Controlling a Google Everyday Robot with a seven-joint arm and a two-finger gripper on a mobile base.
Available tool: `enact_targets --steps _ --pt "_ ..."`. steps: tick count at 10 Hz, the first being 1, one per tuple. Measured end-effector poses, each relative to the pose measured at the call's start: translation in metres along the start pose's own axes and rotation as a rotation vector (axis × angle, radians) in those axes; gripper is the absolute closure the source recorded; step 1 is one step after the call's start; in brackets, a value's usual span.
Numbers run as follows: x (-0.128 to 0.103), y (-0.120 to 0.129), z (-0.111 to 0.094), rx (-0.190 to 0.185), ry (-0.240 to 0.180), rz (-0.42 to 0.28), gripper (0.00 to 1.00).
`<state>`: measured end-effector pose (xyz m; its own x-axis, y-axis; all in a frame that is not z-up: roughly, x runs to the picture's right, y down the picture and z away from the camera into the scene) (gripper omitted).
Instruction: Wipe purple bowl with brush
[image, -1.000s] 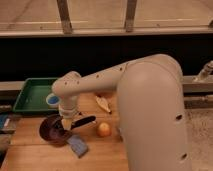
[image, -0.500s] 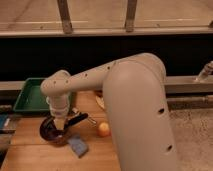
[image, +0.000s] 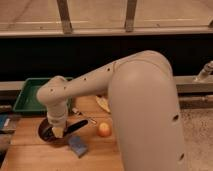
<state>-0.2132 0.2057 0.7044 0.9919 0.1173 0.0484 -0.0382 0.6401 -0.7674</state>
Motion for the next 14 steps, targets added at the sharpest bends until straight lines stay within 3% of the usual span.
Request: enact_targets --steps 4,6,8,10,12,14 --pt "0.031 -0.035 -0.013 0.016 -0.010 0.064 1.00" --pt "0.020 -0.051 -0.016 0.020 -0.010 0.043 1.00" --pt "-0.011 -0.058 -0.016 0.022 -0.011 -0.014 1.00" --pt "-0.028 -0.048 -0.015 0.021 -0.007 -0.061 1.00" --pt "-0.038 -0.023 -0.011 0.022 -0.009 -0.083 1.00" --pt "-0.029 -0.005 -0.010 0.030 -0.023 -0.064 1.00"
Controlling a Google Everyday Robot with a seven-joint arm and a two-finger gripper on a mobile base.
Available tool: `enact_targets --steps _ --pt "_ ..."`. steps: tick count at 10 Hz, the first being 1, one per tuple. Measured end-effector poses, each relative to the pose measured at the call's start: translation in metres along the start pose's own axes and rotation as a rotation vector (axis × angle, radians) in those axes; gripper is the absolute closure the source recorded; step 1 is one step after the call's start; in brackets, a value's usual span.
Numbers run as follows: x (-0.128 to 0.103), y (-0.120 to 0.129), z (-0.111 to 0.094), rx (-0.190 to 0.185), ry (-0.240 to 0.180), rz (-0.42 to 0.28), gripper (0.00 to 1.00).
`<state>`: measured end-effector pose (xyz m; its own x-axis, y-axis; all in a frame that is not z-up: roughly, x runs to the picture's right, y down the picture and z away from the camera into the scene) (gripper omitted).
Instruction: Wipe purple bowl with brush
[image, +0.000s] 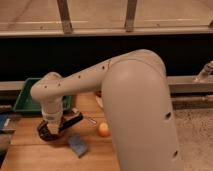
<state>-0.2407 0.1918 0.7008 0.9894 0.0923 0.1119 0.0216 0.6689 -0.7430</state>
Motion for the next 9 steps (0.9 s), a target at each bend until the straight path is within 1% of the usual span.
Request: enact_targets --steps 2,3,4,5,6,8,9 --pt "0.018 0.004 -0.001 0.006 -0.003 0.040 1.00" --pt "0.027 0.000 -0.003 0.008 -0.002 0.061 1.00" --pt "0.035 -0.011 -0.005 0.009 0.003 0.077 1.00" --pt "0.038 -0.020 -0.006 0.011 0.005 0.079 1.00" --pt "0.037 -0.032 -0.008 0.013 0.012 0.072 1.00" --pt "0.019 -0.054 -0.009 0.015 0.018 0.042 1.00" --pt "0.009 -0.061 -0.008 0.016 0.018 0.024 1.00"
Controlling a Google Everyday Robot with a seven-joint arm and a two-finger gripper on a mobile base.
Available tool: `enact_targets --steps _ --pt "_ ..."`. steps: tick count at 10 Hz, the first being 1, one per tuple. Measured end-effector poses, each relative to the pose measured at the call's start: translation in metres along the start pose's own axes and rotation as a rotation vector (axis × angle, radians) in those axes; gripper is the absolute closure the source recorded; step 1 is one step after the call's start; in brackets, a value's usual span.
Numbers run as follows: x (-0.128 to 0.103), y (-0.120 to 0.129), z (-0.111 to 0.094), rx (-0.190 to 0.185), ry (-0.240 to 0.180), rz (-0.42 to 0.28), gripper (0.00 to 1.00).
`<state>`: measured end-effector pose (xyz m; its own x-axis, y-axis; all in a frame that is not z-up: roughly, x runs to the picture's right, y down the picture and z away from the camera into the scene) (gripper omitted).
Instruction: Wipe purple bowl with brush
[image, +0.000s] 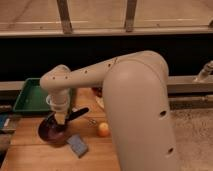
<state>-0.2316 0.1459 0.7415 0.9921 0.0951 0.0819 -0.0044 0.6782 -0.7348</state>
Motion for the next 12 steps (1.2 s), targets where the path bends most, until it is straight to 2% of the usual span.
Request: enact_targets --steps 2,4,5,7,9,10,12 --pt "-0.020 0.002 0.003 -0.001 0.006 -0.053 1.00" --pt "-0.028 0.024 0.006 -0.003 0.006 -0.068 1.00" --pt "-0.024 0.041 0.008 -0.006 0.005 -0.059 1.00" --pt "-0.004 0.067 0.012 -0.016 0.005 -0.025 1.00" --pt "0.024 0.077 0.019 -0.036 0.007 0.033 1.00" --pt "0.041 0.073 0.026 -0.050 0.014 0.068 1.00" --pt "0.054 0.051 0.025 -0.058 0.032 0.089 1.00"
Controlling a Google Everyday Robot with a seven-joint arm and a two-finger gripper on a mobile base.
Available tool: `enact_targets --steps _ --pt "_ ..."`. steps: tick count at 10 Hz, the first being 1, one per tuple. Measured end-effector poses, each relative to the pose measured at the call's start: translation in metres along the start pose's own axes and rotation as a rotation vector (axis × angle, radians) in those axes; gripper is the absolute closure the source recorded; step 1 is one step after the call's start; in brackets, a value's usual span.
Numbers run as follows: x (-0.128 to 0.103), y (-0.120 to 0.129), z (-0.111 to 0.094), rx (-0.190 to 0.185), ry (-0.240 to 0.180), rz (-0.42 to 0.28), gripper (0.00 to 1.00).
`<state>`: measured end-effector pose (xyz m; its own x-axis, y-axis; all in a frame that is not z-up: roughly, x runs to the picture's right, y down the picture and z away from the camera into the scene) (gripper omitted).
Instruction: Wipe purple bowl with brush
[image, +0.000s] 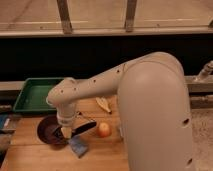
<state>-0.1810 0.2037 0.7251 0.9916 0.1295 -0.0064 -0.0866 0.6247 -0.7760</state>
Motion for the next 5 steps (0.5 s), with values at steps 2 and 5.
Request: enact_targets --steps 2,5 --pt "0.001 -0.022 -0.006 -0.003 0.027 0.001 1.00" --pt "-0.019 -0.045 -0.017 0.004 0.059 -0.031 1.00"
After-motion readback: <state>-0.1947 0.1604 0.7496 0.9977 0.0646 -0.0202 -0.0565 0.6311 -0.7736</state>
